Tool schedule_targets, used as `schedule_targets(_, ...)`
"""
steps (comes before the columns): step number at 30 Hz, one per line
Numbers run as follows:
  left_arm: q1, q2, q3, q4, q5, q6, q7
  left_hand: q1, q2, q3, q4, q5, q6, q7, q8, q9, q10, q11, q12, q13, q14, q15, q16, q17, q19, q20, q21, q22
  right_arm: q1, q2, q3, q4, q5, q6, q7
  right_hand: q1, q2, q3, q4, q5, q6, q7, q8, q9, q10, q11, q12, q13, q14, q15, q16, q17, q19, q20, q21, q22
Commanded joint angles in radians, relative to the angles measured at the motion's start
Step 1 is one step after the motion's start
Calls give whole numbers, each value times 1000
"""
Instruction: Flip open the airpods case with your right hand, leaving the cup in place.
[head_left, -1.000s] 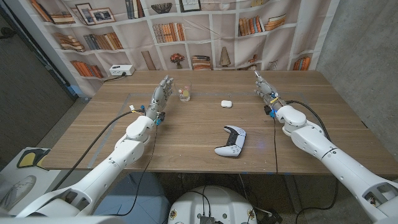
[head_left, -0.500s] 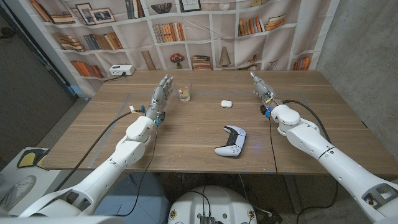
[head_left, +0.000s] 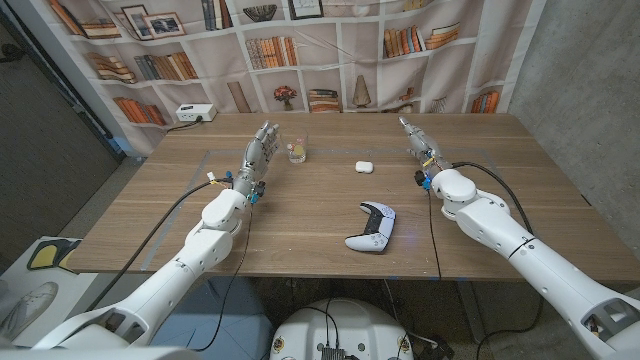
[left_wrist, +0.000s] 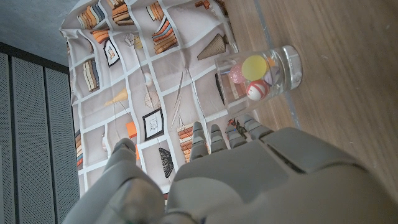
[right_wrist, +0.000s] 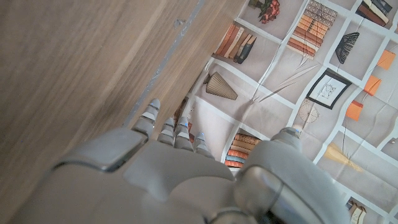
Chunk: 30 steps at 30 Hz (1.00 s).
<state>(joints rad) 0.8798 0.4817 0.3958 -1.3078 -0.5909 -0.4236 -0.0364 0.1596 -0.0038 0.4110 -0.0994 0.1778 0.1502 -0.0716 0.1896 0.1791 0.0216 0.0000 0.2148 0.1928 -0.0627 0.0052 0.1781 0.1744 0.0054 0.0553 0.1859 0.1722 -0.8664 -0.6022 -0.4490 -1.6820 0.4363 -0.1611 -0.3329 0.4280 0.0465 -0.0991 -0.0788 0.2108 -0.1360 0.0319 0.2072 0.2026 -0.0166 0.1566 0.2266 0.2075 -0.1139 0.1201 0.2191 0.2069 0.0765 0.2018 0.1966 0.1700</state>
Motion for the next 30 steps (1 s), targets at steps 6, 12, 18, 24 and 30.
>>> schedule_targets(6,28,3,1,-38,19,-11,27,0,4,1,-8,3,12,-5,8,4,12,-2,6,3,-3,-1,6,3,2,-3,8,3,2,0,-18,-63,-38,-95,-60,12,-1,-3,-10,-4,3,-1,4,1,9,0,11,3,-4,4,1,3,7,6,5,2)
schedule_targets(12,35,2,1,-47,16,-3,33,0,4,1,-9,3,16,-5,9,4,14,1,6,3,-3,-1,6,3,2,-3,8,3,3,-6,-21,-61,-31,-96,-36,19,-1,-1,-15,-7,-2,-10,2,1,11,-12,10,5,-11,7,-2,3,1,9,0,2)
schedule_targets(18,43,3,2,-60,22,-7,39,0,5,0,-9,3,17,-4,8,4,14,-1,6,3,-2,0,6,3,2,-2,8,3,1,-16,-28,-100,-45,-142,-55,21,0,1,-16,-9,-3,-12,1,2,22,-17,14,7,-16,8,-5,4,-4,10,-3,2)
schedule_targets(24,52,8,2,-80,28,-4,48,0,6,0,-10,3,15,-5,7,4,15,-2,6,3,-2,0,6,3,2,-2,8,3,2,-15,-30,-124,-43,-188,-71,21,0,1,-17,-10,-4,-14,1,2,37,-22,20,9,-24,7,-7,4,-12,11,-7,3)
schedule_targets(30,71,17,-2,-101,26,7,60,0,6,0,-11,4,14,-5,6,4,15,-1,6,3,-3,0,6,3,2,-3,8,3,0,-25,-41,-180,-65,-263,-109,20,1,1,-17,-11,-5,-14,1,2,42,-22,21,10,-29,9,-8,5,-19,11,-9,3)
